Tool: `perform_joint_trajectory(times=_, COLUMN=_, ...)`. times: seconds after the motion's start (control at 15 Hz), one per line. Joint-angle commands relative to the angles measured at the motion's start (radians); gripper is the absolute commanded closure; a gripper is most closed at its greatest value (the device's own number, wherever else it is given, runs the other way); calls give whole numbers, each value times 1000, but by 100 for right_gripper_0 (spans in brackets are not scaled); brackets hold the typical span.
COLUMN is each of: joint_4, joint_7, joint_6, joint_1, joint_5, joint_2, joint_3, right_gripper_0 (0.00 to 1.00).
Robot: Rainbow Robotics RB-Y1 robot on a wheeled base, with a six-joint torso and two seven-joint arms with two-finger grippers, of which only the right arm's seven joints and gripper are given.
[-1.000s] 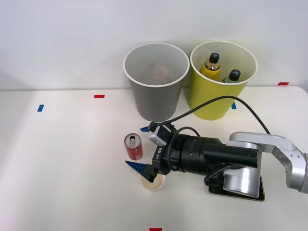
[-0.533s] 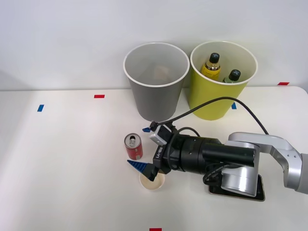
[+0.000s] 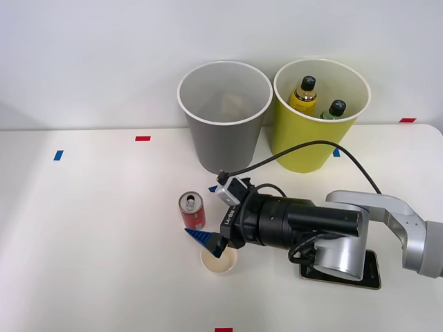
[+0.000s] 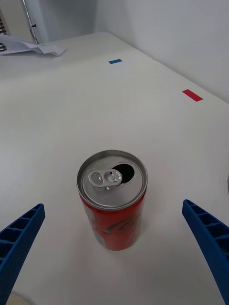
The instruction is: Put cans in the gray bin, plastic bottles in the light green bin
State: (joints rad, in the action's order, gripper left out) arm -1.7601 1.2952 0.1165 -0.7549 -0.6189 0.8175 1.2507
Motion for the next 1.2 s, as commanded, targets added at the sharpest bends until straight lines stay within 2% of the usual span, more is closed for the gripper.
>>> perform_joint_trajectory(times=0.07, joint_4=1, joint_7=-7, joint_6=8, joint_1=0, joint_5=-15, joint_2=-9, joint_3=4, right_gripper_0=0)
perform_joint_trajectory(times=0.6, joint_4=4, joint_7=-16, joint_6=25, joint_1=0, joint_5=-35, joint_2=-14, joint_3=4, right_gripper_0=0)
perform_joint_trajectory(times=1.2, joint_4=77, joint_7=-17, joint_6=26, joint_1=-47, joint_5=-39, joint_2=-69, joint_3=27, right_gripper_0=0)
